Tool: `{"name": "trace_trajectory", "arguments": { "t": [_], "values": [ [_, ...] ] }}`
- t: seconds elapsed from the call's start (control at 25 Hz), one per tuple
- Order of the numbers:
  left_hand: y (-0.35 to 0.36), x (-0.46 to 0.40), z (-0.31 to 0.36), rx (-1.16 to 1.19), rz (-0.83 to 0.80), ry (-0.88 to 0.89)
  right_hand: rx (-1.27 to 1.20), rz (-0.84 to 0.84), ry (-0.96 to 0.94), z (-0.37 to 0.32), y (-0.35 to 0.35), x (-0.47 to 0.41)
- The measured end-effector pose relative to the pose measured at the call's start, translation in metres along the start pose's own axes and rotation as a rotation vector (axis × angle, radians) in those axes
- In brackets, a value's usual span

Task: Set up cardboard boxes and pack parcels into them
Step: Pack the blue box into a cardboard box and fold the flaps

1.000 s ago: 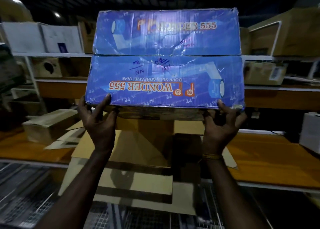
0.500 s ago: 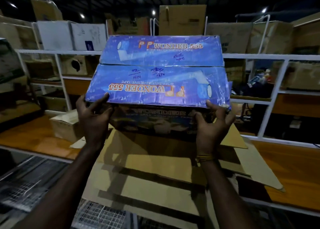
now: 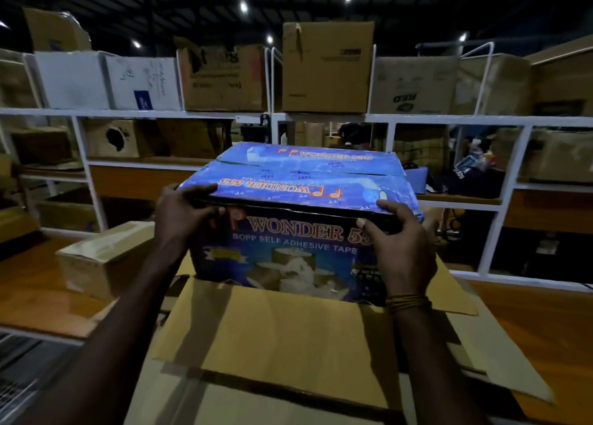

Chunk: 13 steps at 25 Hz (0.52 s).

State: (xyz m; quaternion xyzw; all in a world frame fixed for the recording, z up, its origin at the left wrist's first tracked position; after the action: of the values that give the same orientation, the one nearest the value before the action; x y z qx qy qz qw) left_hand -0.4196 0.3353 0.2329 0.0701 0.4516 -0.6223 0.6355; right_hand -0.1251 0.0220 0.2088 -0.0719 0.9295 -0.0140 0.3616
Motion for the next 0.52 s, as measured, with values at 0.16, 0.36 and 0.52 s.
{"name": "trace_trajectory", "arguments": {
  "t": [0.16,0.36,0.52],
  "values": [
    [0.01,0.001,-0.03,0.004,-0.026,-0.033,0.048,-0.026,-0.019,-0.004,0.011,-0.002],
    [0.021,-0.007,-0.013,0.001,-0.089,-0.017,0.087,-0.083,0.041,0.012,0.023,-0.013],
    [0.049,0.002,-0.006,-0.035,-0.136,-0.04,0.072,-0.146,0.131,0.048,0.03,-0.008]
  ]
}}
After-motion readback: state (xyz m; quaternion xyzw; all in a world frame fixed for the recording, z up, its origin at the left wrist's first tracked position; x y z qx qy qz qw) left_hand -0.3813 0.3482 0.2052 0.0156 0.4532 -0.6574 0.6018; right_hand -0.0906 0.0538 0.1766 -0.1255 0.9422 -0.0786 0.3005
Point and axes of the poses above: each hand's wrist, its own x-axis away from the middle knuckle, its own y-axis out of the palm, z = x × y, the point moved 8 cm from there along -x, towards the middle knuckle, and after that the axes turned 11 degrees about -x, right-handed, at the moved point
